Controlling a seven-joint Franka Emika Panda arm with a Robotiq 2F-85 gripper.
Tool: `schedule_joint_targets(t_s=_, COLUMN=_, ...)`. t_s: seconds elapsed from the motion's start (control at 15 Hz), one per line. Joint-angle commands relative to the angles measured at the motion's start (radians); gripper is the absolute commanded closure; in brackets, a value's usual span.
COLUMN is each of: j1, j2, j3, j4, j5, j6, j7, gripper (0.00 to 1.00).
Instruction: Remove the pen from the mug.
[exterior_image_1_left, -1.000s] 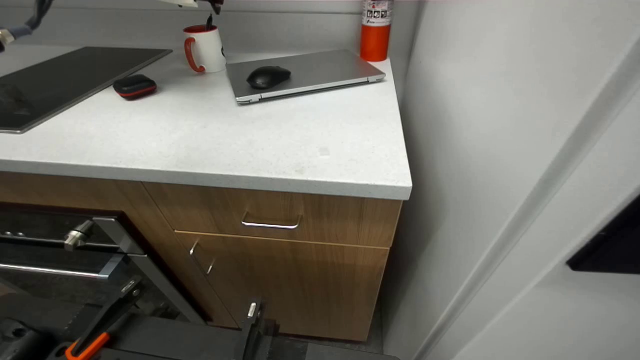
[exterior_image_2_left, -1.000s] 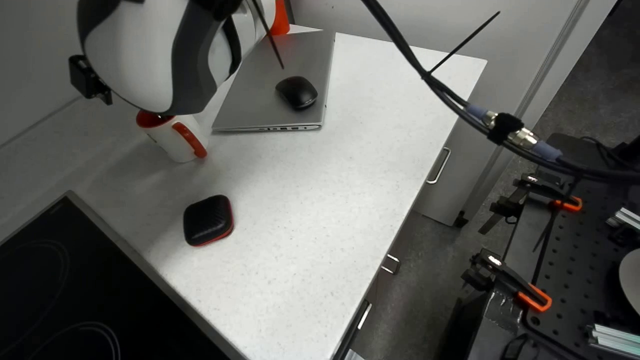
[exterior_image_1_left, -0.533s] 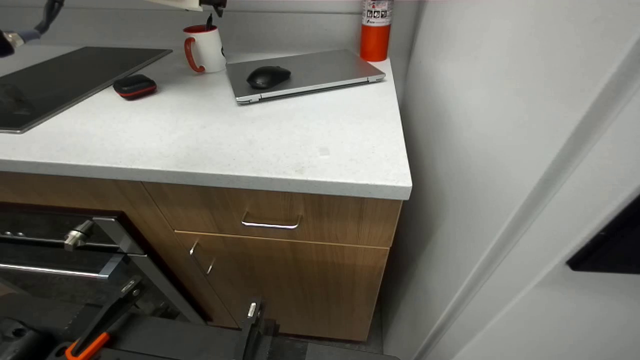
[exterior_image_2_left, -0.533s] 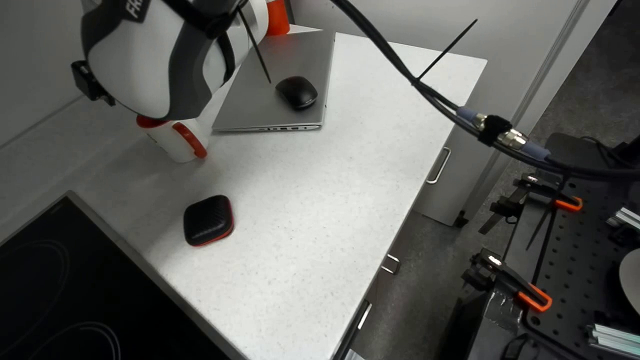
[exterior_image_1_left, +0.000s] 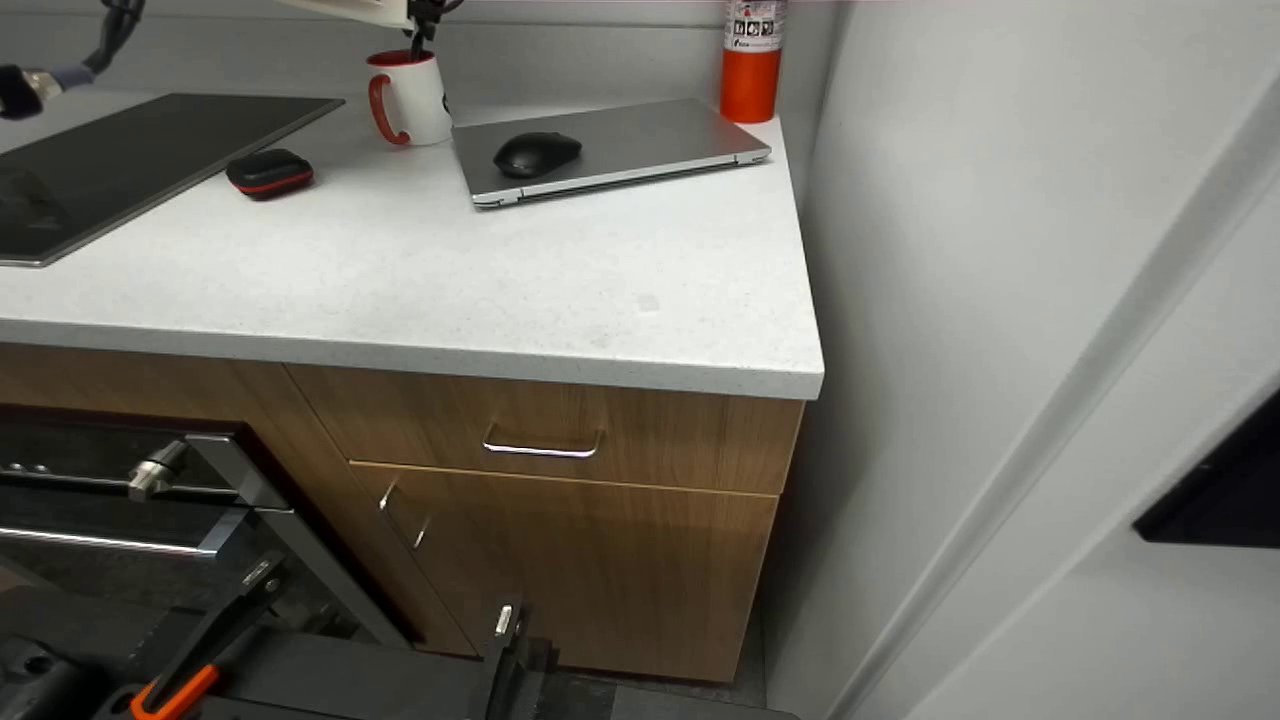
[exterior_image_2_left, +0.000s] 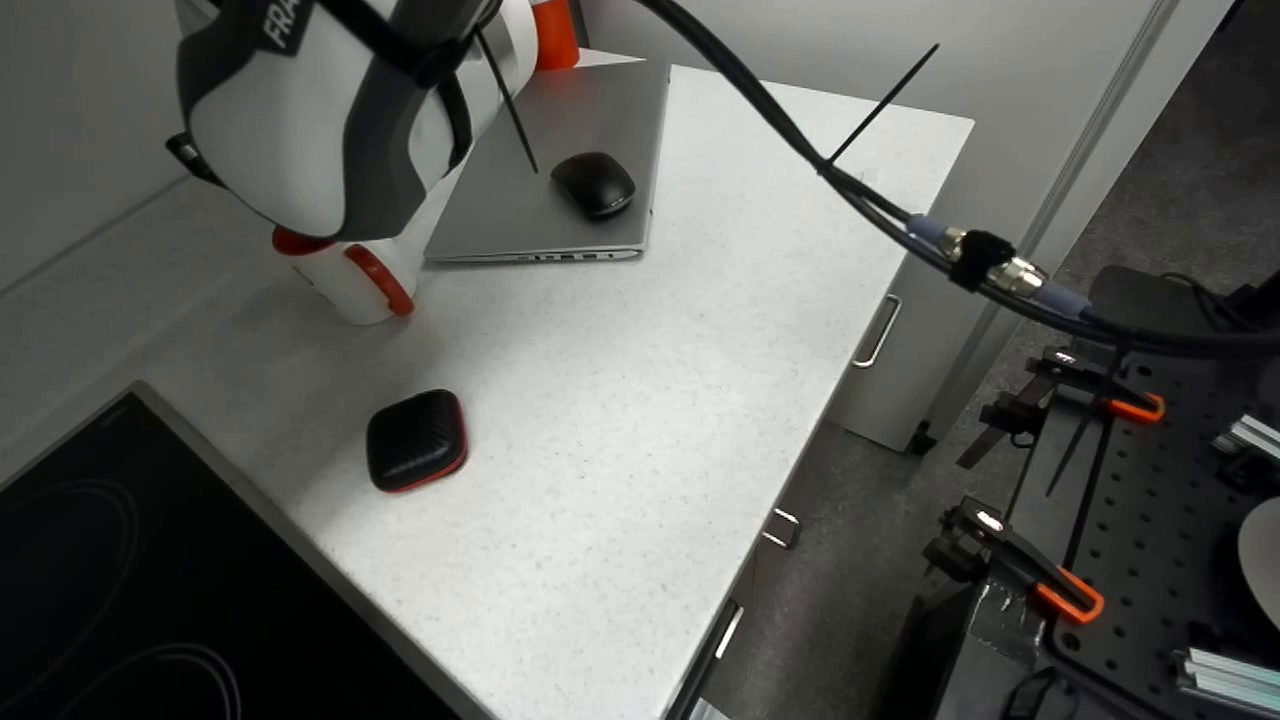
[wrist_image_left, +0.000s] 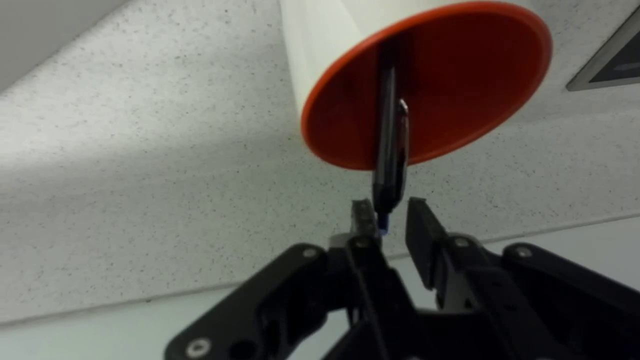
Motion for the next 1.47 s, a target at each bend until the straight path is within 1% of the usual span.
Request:
schedule_joint_targets(t_s=0.0, j1=-0.014, j2=0.027, j3=0.008, j4=0.044, j5=0.027, j6=-0.005, j7=-0.023, gripper=1.00)
schedule_joint_targets(t_s=0.4, j1=-0.033, j2=-0.002, j3=0.026, j4=0.017, j5=0.050, j6=0.022, j7=-0.022, gripper=0.99)
schedule_joint_targets(t_s=0.47, j1=-0.043, j2=-0.019, j3=0.040, j4=0.003, j5=0.057, j6=0.030, j7=-0.025, gripper=0.99)
schedule_joint_targets(t_s=0.6, j1=-0.048, j2=-0.056, j3=0.045, j4=-0.023, j5=0.072, j6=0.032, j7=-0.021, gripper=0.99)
schedule_joint_targets(t_s=0.8, j1=-0.057, j2=-0.113, j3=0.048, j4=-0.056, j5=0.095, j6=0.065, j7=-0.016, gripper=0.99)
schedule_joint_targets(t_s=1.0, j1=-0.075, j2=-0.181, j3=0.059, j4=-0.113, j5=0.127, j6=0.116, j7=-0.012, gripper=0.99)
schedule_joint_targets(t_s=1.07, j1=-0.073, j2=-0.202, j3=0.040, j4=-0.129, j5=0.136, j6=0.131, j7=-0.002, gripper=0.99)
schedule_joint_targets(t_s=1.13, j1=-0.087, j2=-0.220, j3=0.052, j4=-0.142, j5=0.146, j6=0.120, j7=-0.008, gripper=0.99)
schedule_joint_targets(t_s=1.2, j1=-0.087, j2=-0.242, j3=0.038, j4=-0.164, j5=0.150, j6=0.098, j7=-0.006, gripper=0.99)
schedule_joint_targets(t_s=1.27, j1=-0.104, j2=-0.270, j3=0.054, j4=-0.190, j5=0.154, j6=0.052, j7=-0.016, gripper=0.99)
schedule_joint_targets(t_s=1.33, j1=-0.111, j2=-0.290, j3=0.050, j4=-0.219, j5=0.150, j6=0.038, j7=-0.022, gripper=0.99)
schedule_joint_targets(t_s=1.4, j1=-0.157, j2=-0.324, j3=0.099, j4=-0.267, j5=0.152, j6=0.022, j7=-0.037, gripper=0.99)
